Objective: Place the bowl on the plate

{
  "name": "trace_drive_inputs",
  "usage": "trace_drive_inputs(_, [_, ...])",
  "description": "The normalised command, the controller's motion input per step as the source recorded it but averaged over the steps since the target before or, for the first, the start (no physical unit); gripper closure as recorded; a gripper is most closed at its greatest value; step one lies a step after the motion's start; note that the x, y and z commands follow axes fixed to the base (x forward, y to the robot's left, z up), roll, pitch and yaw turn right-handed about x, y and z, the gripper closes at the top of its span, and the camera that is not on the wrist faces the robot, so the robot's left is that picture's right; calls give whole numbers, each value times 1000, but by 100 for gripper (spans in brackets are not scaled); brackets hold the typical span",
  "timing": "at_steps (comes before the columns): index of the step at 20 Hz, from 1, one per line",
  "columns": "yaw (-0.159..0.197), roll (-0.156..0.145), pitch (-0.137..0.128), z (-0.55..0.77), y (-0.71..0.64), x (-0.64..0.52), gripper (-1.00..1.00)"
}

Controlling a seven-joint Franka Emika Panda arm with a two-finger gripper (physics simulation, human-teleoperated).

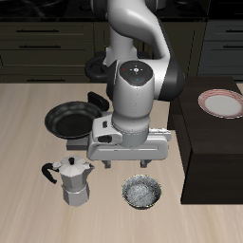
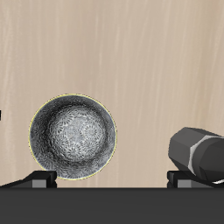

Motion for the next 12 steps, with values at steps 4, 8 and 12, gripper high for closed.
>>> trace_drive_inputs(4, [1, -8, 21, -193, -38, 22, -100])
trace_drive_inputs(8, [-4, -3, 20, -145, 14, 25, -100])
trace_drive_inputs(12, [6, 10, 5, -68, 55, 42, -100])
